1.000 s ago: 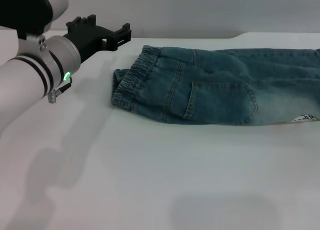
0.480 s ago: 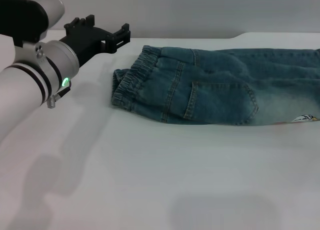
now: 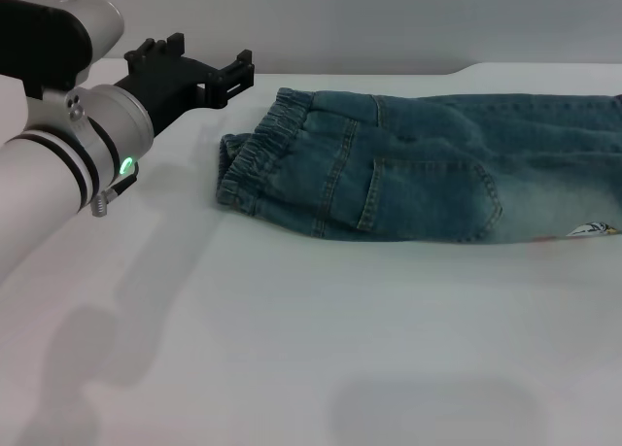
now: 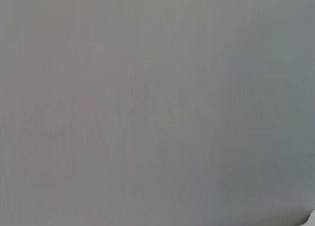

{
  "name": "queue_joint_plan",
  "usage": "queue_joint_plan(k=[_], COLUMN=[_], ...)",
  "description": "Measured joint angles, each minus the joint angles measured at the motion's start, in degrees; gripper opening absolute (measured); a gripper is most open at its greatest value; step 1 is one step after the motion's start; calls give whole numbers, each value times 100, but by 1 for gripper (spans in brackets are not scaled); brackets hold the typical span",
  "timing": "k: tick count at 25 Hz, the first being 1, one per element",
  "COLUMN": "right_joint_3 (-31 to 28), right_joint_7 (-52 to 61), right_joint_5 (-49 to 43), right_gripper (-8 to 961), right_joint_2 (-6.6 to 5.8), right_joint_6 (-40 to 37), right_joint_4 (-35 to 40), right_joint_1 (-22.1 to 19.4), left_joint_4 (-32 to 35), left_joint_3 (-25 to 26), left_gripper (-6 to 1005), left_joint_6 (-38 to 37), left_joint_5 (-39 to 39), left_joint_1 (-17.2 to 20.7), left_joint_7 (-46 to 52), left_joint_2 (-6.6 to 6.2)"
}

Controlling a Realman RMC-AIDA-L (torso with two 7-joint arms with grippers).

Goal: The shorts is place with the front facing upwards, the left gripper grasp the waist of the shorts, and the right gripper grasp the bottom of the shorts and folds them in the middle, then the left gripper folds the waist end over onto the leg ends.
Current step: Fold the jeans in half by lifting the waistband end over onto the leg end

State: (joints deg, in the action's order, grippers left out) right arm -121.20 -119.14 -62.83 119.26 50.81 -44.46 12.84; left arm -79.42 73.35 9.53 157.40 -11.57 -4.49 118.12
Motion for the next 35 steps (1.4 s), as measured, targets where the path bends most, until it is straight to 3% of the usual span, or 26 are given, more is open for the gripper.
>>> queue_joint_plan(k=[12, 17, 20, 25, 30, 35], right_joint_3=[145, 372, 587, 903, 911, 921], right_joint_7=[435, 518, 481, 75, -134, -403], right_joint_5=[76, 75, 50, -20, -6, 17], right_gripper=[130, -1, -1, -1, -1, -1], right_joint_2=[14, 22, 13, 2, 3, 13], right_joint_6=[7, 27, -9, -304, -805, -1081], right_joint_4=[72, 78, 101, 301, 809, 1013], right_joint_1=[6, -58, -31, 189, 590, 723], left_joint_4=[16, 141, 304, 479, 514, 475], left_joint_3=[-6, -6, -5, -11, 36, 65], left_gripper=[848, 847, 847, 847, 846, 847], left_joint_6=[28, 20, 5, -1, 256, 544], left_joint_5=[-9, -13, -15, -17, -17, -17], left_joint_1=[-41, -175, -298, -473, -585, -646], left_joint_7=[7, 10, 9, 9, 28, 24], left_joint_2=[-5, 2, -1, -4, -8, -9])
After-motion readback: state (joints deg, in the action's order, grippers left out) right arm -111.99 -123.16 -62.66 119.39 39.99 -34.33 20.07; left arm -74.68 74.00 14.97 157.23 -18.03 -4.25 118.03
